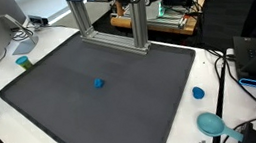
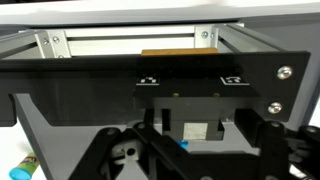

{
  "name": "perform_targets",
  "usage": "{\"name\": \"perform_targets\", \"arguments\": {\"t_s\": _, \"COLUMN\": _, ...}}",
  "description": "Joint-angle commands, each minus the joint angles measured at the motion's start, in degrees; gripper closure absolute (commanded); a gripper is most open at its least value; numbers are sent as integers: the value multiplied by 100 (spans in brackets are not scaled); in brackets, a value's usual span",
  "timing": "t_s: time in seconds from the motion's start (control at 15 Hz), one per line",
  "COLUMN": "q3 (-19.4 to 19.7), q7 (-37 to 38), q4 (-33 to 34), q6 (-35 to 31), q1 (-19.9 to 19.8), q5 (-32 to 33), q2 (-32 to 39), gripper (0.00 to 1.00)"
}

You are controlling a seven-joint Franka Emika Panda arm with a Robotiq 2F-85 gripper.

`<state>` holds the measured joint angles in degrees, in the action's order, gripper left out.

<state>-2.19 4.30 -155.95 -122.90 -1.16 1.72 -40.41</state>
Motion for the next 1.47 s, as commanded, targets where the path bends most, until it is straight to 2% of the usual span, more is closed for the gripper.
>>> {"name": "perform_targets", "arguments": {"t_s": 0.0, "q3": 66, "q7": -148, "q4": -48, "q6": 1, "q1": 108, "q5": -70, "q2": 65, "gripper": 24}}
{"name": "perform_targets", "arguments": {"t_s": 0.4, "q3": 30, "q7": -138, "q4": -40, "q6": 21, "q1": 127, "q5": -16, "q2": 98, "gripper": 39}}
{"name": "perform_targets", "arguments": {"t_s": 0.47, "q3": 39, "q7": -151, "q4": -26, "q6": 39, "q1": 109, "q5": 17, "q2": 100, "gripper": 52}}
{"name": "perform_targets", "arguments": {"t_s": 0.8, "q3": 135, "q7": -529, "q4": 68, "q6": 228, "q1": 215, "q5": -30, "q2": 187, "gripper": 51}}
{"name": "perform_targets", "arguments": {"t_s": 0.87, "q3": 148, "q7": -621, "q4": 78, "q6": 245, "q1": 229, "q5": -22, "q2": 201, "gripper": 66}}
{"name": "perform_targets", "arguments": {"t_s": 1.27, "q3": 121, "q7": -881, "q4": 146, "q6": 246, "q1": 221, "q5": 96, "q2": 323, "gripper": 67}}
{"name": "perform_targets", "arguments": {"t_s": 1.33, "q3": 103, "q7": -917, "q4": 149, "q6": 270, "q1": 216, "q5": 136, "q2": 318, "gripper": 17}}
{"name": "perform_targets", "arguments": {"t_s": 1.4, "q3": 105, "q7": -957, "q4": 155, "q6": 292, "q1": 223, "q5": 144, "q2": 319, "gripper": 21}}
